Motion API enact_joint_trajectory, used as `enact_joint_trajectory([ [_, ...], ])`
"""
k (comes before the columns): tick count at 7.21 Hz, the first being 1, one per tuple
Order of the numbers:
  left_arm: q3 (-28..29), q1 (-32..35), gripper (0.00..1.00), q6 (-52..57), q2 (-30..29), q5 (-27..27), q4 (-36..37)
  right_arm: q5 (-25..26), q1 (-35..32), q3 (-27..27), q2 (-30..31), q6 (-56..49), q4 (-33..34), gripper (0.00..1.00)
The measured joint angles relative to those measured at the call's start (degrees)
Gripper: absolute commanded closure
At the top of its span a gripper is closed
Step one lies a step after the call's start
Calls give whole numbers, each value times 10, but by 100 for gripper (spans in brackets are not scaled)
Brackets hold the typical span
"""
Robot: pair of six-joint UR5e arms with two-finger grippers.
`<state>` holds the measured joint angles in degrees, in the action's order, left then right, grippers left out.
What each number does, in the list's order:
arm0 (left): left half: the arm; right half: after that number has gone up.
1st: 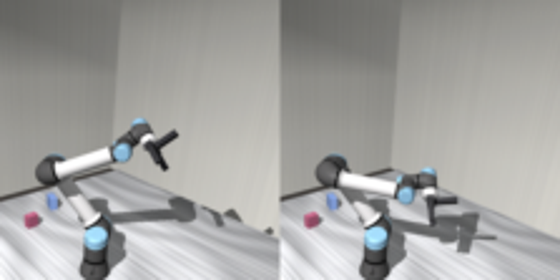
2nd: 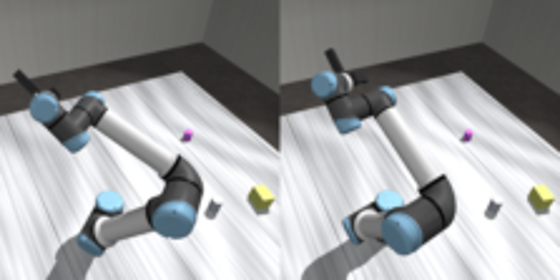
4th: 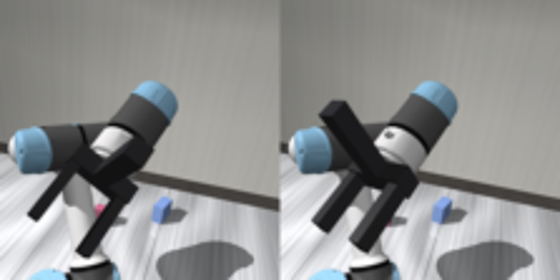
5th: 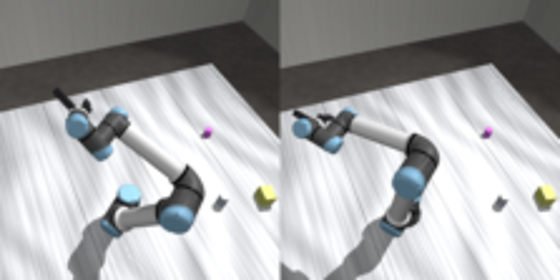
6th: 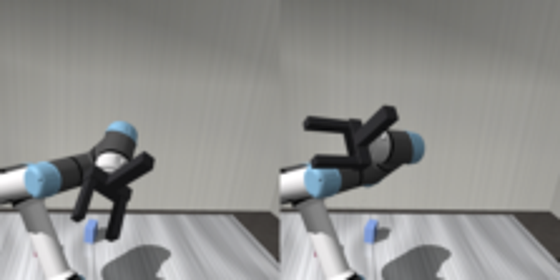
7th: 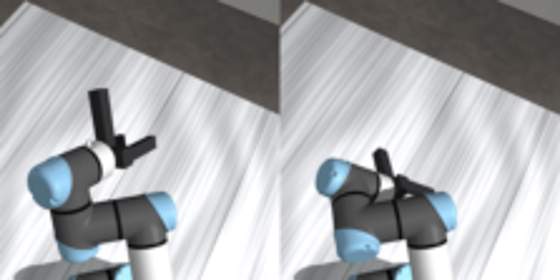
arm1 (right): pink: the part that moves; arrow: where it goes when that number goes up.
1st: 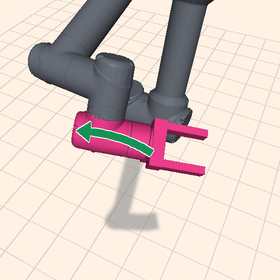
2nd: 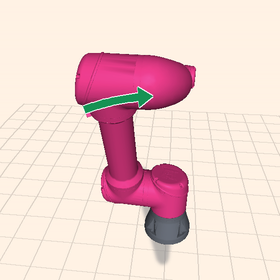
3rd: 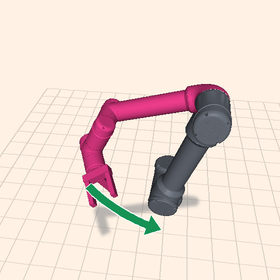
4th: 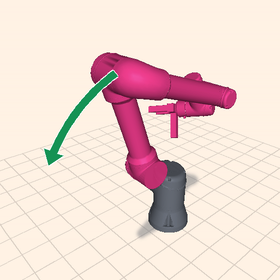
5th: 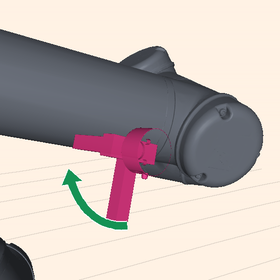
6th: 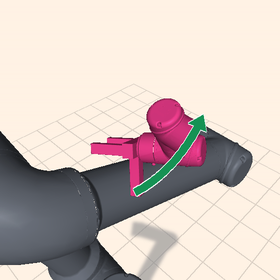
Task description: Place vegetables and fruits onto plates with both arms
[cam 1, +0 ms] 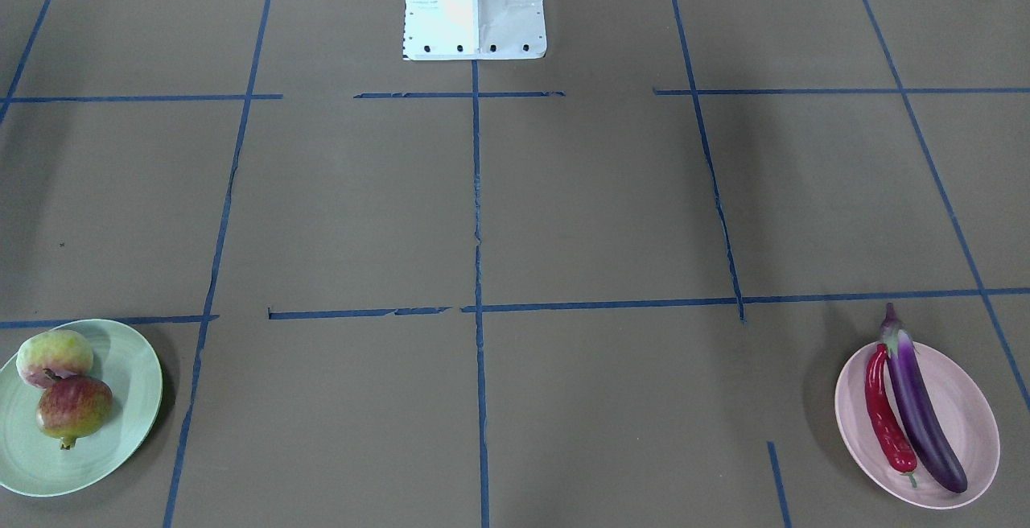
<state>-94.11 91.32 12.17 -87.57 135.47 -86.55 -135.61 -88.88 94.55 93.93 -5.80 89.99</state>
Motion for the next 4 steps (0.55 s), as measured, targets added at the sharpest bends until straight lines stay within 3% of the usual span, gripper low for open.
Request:
enact_joint_trajectory([
  [4,-25,40,0,21,88,-24,-38,10,-20,60,43,0,9,0],
])
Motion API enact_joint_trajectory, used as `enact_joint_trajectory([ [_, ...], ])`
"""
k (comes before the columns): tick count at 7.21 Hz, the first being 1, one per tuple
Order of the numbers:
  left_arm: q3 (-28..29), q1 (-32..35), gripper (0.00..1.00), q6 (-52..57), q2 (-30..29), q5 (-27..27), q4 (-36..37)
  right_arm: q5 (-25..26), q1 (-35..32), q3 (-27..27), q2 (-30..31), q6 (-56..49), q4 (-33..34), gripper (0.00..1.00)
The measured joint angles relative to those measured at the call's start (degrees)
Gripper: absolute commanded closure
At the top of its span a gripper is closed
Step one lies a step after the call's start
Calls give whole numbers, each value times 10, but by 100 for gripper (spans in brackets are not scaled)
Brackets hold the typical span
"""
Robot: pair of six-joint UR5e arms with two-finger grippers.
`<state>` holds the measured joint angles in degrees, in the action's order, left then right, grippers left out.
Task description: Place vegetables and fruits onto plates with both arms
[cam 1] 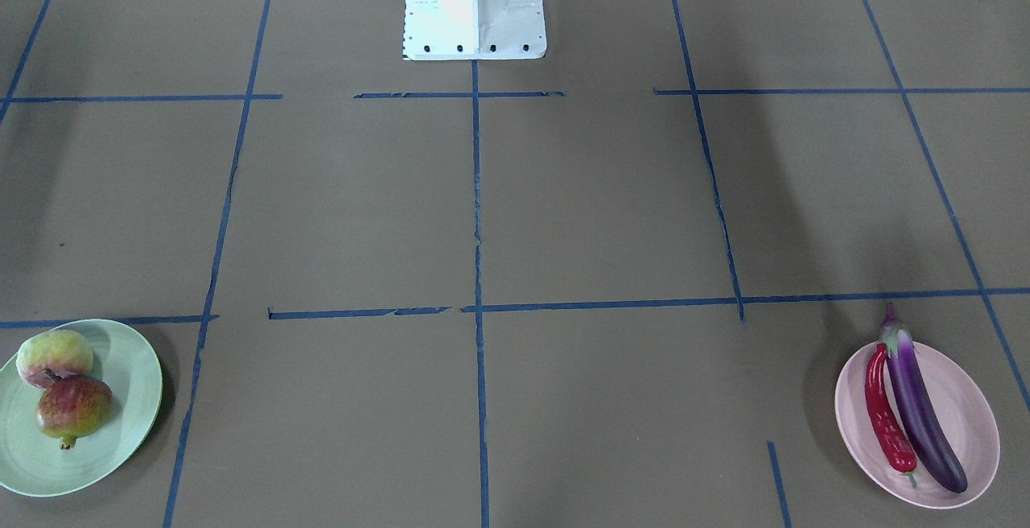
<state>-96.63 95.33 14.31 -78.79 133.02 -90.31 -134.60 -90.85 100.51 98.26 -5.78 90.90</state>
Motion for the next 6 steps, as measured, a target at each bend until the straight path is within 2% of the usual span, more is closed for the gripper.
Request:
enact_joint_trajectory([
  [2,-15,-26,0,-1,6,-27,-26,0,-1,11,16,1,-2,0],
  [4,-20,-47,0,-5,3,-27,-21,0,-1,12,19,1,-3,0],
  [6,-47,-51,0,-6,-10,-25,53,0,-1,12,19,2,-5,0],
])
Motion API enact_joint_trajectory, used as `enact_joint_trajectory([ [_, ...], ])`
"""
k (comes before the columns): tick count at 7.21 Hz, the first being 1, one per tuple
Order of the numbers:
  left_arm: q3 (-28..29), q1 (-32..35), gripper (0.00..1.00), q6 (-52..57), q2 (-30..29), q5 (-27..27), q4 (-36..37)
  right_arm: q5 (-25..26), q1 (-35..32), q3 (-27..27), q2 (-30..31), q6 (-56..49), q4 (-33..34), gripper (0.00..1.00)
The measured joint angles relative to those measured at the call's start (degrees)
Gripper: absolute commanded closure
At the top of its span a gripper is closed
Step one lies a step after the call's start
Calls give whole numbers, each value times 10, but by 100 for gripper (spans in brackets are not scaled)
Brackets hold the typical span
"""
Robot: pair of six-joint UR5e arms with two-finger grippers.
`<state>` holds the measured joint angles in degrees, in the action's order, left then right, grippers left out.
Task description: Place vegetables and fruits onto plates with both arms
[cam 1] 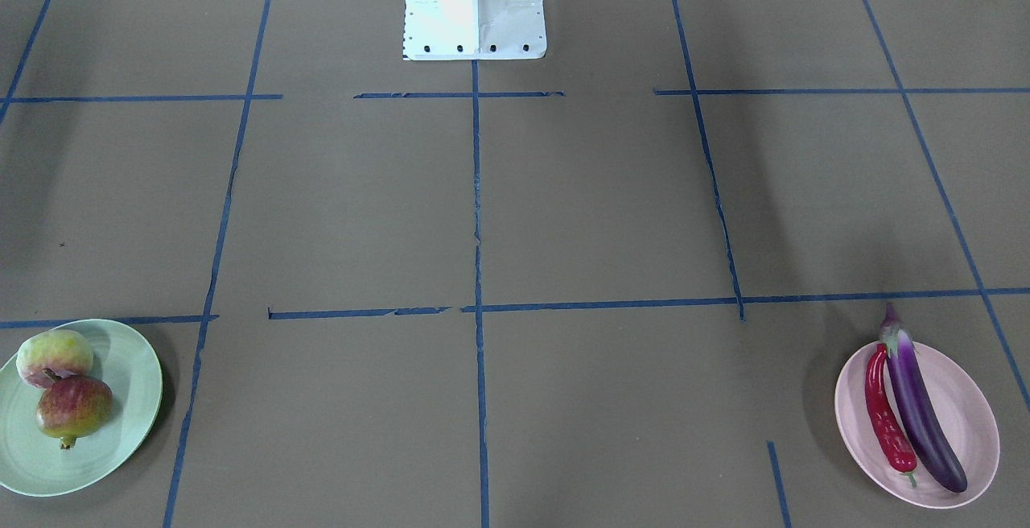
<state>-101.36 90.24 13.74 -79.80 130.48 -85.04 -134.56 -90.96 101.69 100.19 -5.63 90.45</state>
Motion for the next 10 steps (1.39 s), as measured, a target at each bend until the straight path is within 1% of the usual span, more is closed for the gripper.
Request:
enact_joint_trajectory([
  [1,-12,0,0,1,-1,1,27,0,0,0,0,0,-1,0],
  [2,-17,-1,0,2,-1,2,36,0,0,-1,0,1,-2,0],
  [3,-17,-1,0,2,-3,7,40,-1,0,-2,1,2,-3,0],
  [5,-12,-1,0,3,-6,38,37,-1,0,-2,1,3,-4,0],
  [6,-12,-1,0,4,-6,44,35,-1,1,-3,1,3,-4,0],
  [10,-19,-1,0,5,-4,46,34,-3,1,-3,0,5,-4,0],
])
